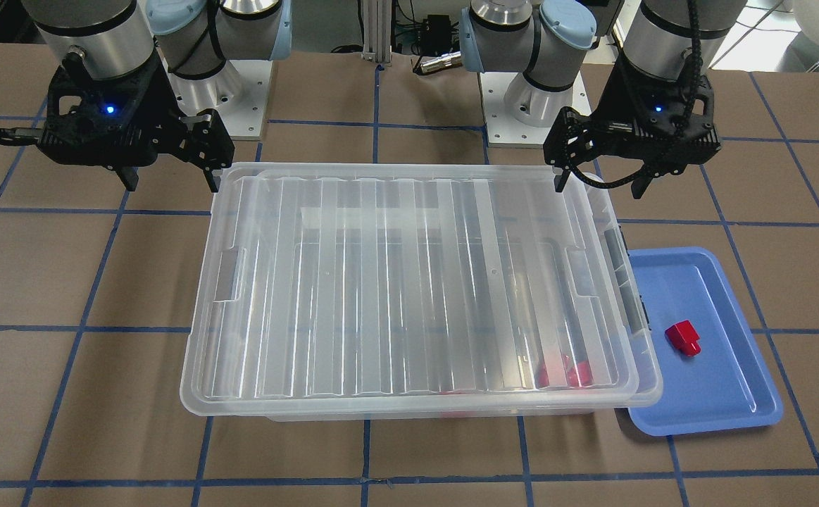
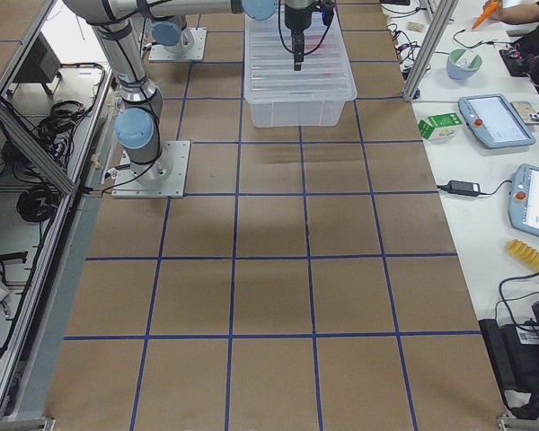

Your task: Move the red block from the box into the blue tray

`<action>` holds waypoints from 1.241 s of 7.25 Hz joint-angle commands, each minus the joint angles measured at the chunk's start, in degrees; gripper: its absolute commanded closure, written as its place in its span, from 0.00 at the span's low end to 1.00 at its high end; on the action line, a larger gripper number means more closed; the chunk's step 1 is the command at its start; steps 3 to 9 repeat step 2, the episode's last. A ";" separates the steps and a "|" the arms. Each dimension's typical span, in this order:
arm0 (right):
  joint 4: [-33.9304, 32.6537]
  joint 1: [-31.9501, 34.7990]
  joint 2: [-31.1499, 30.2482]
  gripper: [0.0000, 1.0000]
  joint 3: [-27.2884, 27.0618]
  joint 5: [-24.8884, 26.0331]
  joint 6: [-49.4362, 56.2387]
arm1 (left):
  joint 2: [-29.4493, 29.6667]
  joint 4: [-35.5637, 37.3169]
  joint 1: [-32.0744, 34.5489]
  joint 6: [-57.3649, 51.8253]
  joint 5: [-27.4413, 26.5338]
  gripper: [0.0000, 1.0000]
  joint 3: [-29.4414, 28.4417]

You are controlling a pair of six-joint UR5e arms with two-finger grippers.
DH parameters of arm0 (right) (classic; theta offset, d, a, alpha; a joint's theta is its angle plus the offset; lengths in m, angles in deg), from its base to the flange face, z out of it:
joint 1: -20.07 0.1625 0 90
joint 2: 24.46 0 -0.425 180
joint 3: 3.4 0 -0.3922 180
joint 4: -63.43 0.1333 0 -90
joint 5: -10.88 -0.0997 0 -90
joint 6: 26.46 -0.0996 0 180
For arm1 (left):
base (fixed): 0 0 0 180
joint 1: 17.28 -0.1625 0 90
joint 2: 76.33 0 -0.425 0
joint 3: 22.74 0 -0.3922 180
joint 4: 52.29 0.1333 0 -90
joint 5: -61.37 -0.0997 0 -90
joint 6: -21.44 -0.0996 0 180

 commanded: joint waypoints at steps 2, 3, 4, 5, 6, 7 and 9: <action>0.00 0.00 0.00 0.00 0.02 0.00 0.09 | 0.06 0.08 0.00 -0.02 0.00 0.00 0.16; 0.00 0.00 0.00 0.00 0.02 0.00 0.09 | 0.06 0.08 0.00 -0.02 0.00 0.00 0.16; 0.00 0.00 0.00 0.00 0.02 0.00 0.09 | 0.06 0.08 0.00 -0.02 0.00 0.00 0.16; 0.00 0.00 0.00 0.00 0.02 0.00 0.09 | 0.06 0.08 0.00 -0.02 0.00 0.00 0.16; 0.00 0.00 0.00 0.00 0.02 0.00 0.09 | 0.06 0.08 0.00 -0.02 0.00 0.00 0.16; 0.00 0.00 0.00 0.00 0.02 0.00 0.09 | 0.06 0.08 0.00 -0.02 0.00 0.00 0.16; 0.00 0.00 0.00 0.00 0.02 0.00 0.09 | 0.06 0.08 0.00 -0.02 0.00 0.00 0.16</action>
